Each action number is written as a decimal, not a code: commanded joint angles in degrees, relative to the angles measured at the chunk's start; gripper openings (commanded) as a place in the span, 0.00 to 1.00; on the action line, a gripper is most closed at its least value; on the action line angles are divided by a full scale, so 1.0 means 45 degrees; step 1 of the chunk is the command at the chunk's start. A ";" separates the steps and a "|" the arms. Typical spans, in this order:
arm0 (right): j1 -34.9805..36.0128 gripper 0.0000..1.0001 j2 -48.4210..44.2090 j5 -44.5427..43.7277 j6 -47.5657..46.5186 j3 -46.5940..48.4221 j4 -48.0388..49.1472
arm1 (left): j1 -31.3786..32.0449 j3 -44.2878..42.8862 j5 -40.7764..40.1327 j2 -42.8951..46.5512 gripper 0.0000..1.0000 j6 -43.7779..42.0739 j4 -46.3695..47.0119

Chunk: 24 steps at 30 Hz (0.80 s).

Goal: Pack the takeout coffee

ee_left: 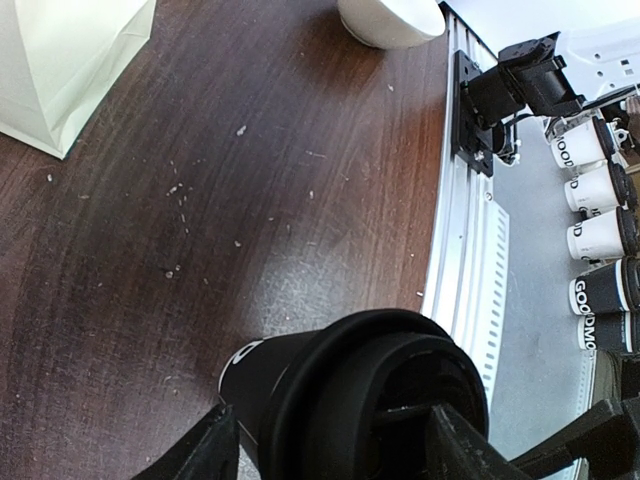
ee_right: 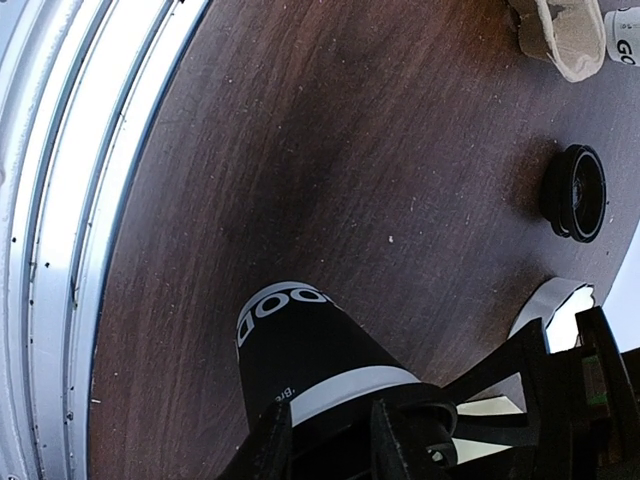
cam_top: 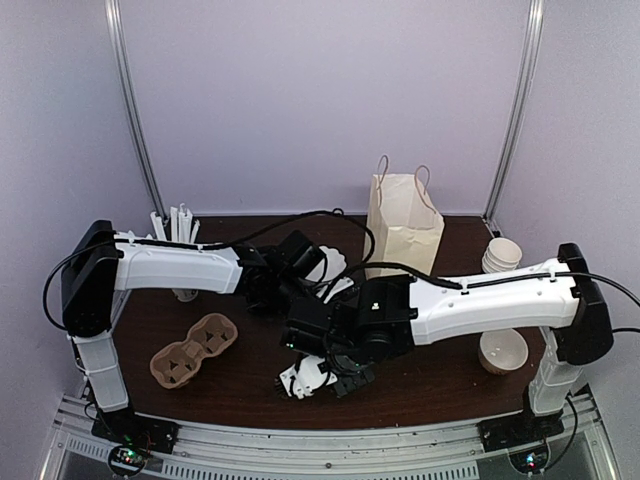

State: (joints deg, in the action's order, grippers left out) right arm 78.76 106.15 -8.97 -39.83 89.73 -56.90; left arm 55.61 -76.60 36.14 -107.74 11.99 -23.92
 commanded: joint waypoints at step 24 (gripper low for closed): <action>-0.0421 0.29 0.0987 0.3161 0.0496 -0.0196 -0.1304 | 0.0073 0.0100 -0.1180 -0.0593 0.66 -0.0273 -0.0402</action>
State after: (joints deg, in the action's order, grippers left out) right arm 78.41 115.44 3.05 -36.58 87.96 -58.37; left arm 55.55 -76.01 35.40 -108.03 12.40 -20.64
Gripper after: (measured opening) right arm 0.286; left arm 0.665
